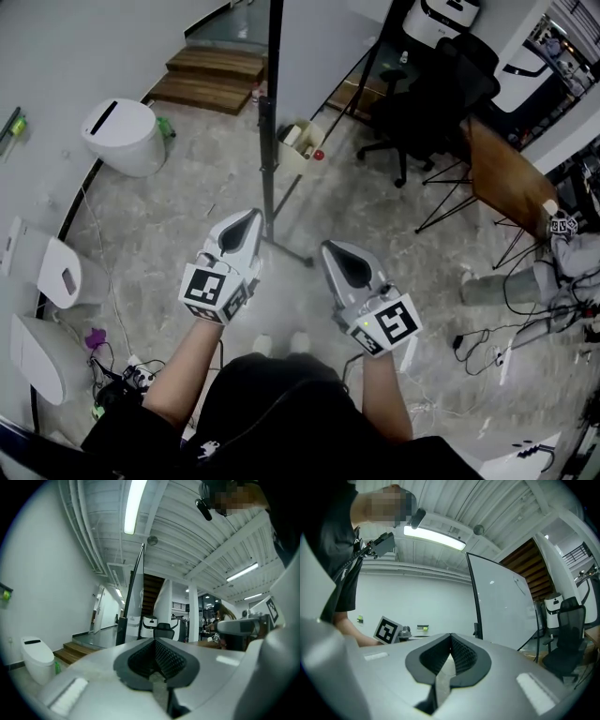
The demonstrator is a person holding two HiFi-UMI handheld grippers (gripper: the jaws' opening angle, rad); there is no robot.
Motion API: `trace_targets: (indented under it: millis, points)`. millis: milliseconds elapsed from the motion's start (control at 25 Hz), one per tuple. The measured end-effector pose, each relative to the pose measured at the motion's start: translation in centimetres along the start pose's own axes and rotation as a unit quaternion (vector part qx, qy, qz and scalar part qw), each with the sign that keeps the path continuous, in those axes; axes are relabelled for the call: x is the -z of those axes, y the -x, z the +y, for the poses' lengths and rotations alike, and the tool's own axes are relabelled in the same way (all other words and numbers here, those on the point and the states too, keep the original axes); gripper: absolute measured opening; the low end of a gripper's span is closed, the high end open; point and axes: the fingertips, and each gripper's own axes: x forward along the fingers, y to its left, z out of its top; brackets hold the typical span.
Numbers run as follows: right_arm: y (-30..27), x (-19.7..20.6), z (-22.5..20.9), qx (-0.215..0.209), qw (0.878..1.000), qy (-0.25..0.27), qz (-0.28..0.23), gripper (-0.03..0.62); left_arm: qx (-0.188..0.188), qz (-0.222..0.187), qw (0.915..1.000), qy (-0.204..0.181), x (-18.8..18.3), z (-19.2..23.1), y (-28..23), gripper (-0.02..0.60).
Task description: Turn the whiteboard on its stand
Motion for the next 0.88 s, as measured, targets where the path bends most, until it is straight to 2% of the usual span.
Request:
trace_targets:
  millis: [160, 200, 320, 440, 560, 880]
  points:
    - [-0.9, -0.4, -0.5, -0.009, 1.0, -0.001, -0.005, 0.006, -0.027, -0.01, 0.9992, -0.028, -2.0, 2.3, -2.8, 0.01]
    - [-1.2, -0.5, -0.8, -0.01, 1.0, -0.001, -0.007, 0.006, -0.031, -0.014, 0.999, -0.031, -2.6, 2.8, -3.7, 0.038]
    - [-1.7, -0.6, -1.5, -0.009, 1.0, -0.002, -0.011, 0.006, -0.038, -0.015, 0.9983, -0.042, -3.0, 4.8, -6.4, 0.049]
    - [-1.8, -0.8, -1.9, -0.004, 1.0, -0.003, -0.011, 0.005, -0.053, -0.016, 0.9976, -0.042, -3.7, 6.9, -8.9, 0.089]
    - [-1.8, -0.8, -2.2, 0.0, 1.0, 0.002, -0.006, 0.005, -0.057, -0.004, 0.9974, -0.043, -3.4, 8.6, -11.4, 0.169]
    - [-1.0, 0.1, -3.2, 0.017, 1.0, -0.007, 0.006, 0.006, -0.069, 0.024, 0.9957, -0.057, -1.4, 12.1, -16.6, 0.246]
